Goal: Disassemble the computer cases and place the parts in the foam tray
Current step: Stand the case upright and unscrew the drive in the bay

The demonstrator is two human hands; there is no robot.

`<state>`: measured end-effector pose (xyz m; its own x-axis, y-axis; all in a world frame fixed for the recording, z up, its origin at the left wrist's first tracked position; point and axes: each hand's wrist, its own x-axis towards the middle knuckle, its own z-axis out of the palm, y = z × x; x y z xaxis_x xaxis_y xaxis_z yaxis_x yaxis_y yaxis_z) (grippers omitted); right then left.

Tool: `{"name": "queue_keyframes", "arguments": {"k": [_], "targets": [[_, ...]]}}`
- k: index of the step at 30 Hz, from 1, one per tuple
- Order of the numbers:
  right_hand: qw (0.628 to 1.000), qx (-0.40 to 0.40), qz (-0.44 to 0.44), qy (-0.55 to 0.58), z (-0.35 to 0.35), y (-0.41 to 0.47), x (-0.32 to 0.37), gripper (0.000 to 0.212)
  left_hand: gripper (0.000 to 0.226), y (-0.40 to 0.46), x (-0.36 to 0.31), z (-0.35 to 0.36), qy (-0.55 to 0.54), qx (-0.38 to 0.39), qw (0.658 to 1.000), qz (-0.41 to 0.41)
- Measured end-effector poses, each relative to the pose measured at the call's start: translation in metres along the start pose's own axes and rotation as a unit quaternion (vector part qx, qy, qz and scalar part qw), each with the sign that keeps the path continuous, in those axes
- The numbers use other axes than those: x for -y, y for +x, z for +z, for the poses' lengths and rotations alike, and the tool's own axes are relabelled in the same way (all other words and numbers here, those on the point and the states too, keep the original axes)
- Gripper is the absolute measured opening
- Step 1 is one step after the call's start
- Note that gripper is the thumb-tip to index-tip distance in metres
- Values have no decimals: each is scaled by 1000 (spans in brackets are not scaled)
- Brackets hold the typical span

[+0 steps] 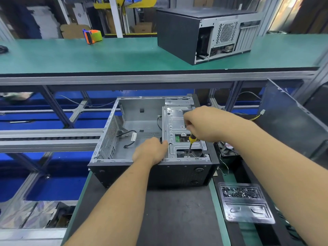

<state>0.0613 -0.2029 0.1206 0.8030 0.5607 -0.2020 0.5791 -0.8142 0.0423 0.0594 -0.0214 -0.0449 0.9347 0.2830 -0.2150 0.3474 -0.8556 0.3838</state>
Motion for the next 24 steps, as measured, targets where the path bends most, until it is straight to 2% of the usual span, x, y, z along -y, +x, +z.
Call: {"name": "queue_keyframes", "arguments": {"k": [2, 7, 9, 11, 13, 15, 20, 21, 24], "targets": [[999, 8, -29, 36, -1, -1, 1, 9, 47, 0, 0, 0, 3, -3, 1000, 1], [990, 60, -64, 107, -8, -9, 5, 36, 47, 0, -2, 0, 18, -8, 1000, -1], [989, 64, -56, 119, -7, -8, 5, 30, 46, 0, -2, 0, 19, -6, 1000, -3], [995, 49, -14, 83, -5, -6, 4, 28, 47, 0, -1, 1, 13, -3, 1000, -5], [998, 30, 47, 31, -3, -3, 4, 40, 48, 0, 0, 1, 7, -3, 1000, -1], [998, 2, 65, -14, -2, -1, 3, 45, 49, 0, 0, 1, 3, -3, 1000, 0], [1000, 2, -9, 12, -1, -2, 2, 6, 47, 0, -1, 1, 4, -2, 1000, -3], [999, 11, -26, 31, -2, -3, 2, 6, 47, 0, -2, 1, 6, -2, 1000, -4], [994, 42, -49, 86, -7, -5, 2, 32, 48, 0, -2, 1, 10, -4, 1000, -5]]}}
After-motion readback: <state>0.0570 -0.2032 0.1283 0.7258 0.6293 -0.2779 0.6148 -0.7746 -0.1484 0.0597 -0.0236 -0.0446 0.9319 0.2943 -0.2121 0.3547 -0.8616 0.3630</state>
